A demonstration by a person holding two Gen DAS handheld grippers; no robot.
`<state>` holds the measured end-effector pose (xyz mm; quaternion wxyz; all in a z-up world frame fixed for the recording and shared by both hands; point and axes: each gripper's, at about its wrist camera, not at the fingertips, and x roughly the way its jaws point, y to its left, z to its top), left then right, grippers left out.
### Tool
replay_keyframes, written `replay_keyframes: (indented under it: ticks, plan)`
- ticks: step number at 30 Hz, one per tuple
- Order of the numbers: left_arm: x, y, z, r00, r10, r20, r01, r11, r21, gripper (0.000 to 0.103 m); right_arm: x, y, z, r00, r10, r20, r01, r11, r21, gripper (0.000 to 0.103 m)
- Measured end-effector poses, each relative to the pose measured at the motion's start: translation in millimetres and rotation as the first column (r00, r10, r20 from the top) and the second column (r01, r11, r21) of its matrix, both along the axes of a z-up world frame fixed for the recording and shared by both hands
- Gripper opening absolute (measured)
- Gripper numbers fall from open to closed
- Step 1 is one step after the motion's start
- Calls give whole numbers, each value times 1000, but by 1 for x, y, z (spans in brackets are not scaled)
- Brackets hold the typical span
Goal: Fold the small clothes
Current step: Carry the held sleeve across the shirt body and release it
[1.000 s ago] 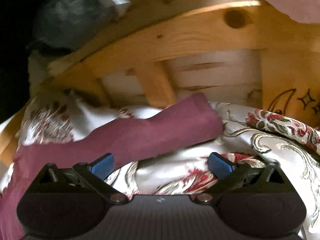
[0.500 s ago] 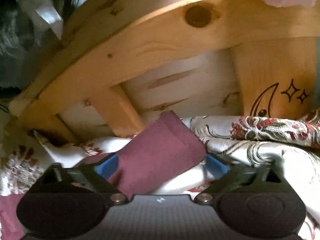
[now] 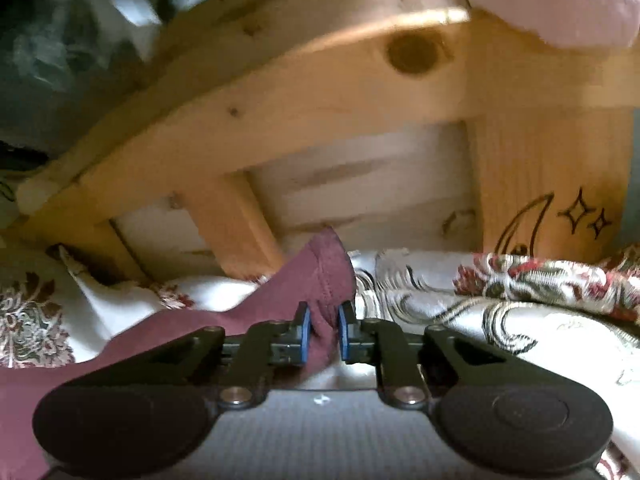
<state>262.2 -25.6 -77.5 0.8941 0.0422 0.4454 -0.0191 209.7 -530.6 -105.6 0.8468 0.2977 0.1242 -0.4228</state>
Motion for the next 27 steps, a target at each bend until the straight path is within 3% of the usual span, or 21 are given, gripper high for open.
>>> replay_keyframes:
  ticks: [7, 12, 14, 18, 23, 27]
  plan:
    - [-2, 8, 6, 999, 30, 18, -29, 999, -27, 102, 0, 48, 22, 988, 155, 0, -150, 961, -231, 15]
    - [-4, 12, 11, 998, 49, 33, -47, 998, -37, 102, 4, 89, 37, 955, 294, -33, -281, 869, -408, 14]
    - [-3, 15, 13, 998, 64, 28, -62, 997, -53, 102, 6, 108, 42, 929, 367, -42, -343, 815, -467, 14]
    - [-8, 23, 23, 995, 94, 44, -88, 988, -123, 102, 3, 152, 60, 851, 523, -45, -463, 706, -536, 13]
    - [-16, 30, 39, 981, 142, 135, -124, 982, -139, 102, 5, 221, 73, 711, 698, -81, -597, 539, -595, 13]
    - [-22, 41, 49, 961, 198, 191, -156, 964, -214, 102, 6, 271, 68, 590, 789, -169, -680, 373, -632, 13]
